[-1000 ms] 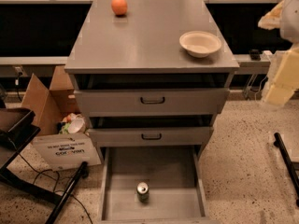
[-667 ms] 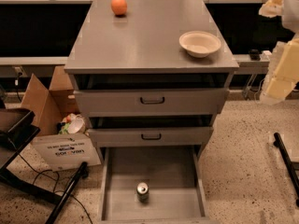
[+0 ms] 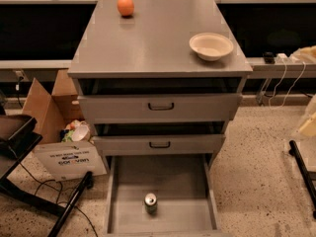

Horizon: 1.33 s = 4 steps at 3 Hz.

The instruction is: Pick green can from bottom drawer and place on counter

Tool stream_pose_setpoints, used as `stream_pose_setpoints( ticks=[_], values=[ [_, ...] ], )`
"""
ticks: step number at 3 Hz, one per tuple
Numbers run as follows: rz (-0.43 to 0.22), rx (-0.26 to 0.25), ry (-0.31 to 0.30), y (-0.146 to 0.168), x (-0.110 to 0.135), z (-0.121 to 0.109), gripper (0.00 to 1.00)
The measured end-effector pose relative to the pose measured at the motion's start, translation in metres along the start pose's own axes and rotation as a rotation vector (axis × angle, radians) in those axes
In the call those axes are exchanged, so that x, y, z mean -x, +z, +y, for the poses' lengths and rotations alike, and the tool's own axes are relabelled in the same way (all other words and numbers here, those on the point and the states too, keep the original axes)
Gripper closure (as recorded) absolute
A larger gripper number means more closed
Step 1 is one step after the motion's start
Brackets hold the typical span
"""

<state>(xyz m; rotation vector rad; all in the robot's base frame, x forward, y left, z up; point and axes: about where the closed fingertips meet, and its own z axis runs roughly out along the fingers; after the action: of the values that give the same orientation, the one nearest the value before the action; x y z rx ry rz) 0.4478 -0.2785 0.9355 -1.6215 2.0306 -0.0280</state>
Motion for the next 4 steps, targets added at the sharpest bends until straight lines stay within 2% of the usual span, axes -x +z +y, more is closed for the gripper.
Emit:
stream_pose_setpoints(
  ticks=[1, 2, 3, 4],
  values=[
    [-0.131, -0.011, -0.021, 0.025, -0.021, -0.004, 0.0],
    [-0.208, 0.001, -0.023, 0.048, -0.041, -0.008, 0.0],
    [-0.256, 0.011, 0.004, 0.069, -0.062, -0.006, 0.0],
    [-0.248, 0.022, -0.004, 0.077, -0.06, -0.001, 0.0]
  ],
)
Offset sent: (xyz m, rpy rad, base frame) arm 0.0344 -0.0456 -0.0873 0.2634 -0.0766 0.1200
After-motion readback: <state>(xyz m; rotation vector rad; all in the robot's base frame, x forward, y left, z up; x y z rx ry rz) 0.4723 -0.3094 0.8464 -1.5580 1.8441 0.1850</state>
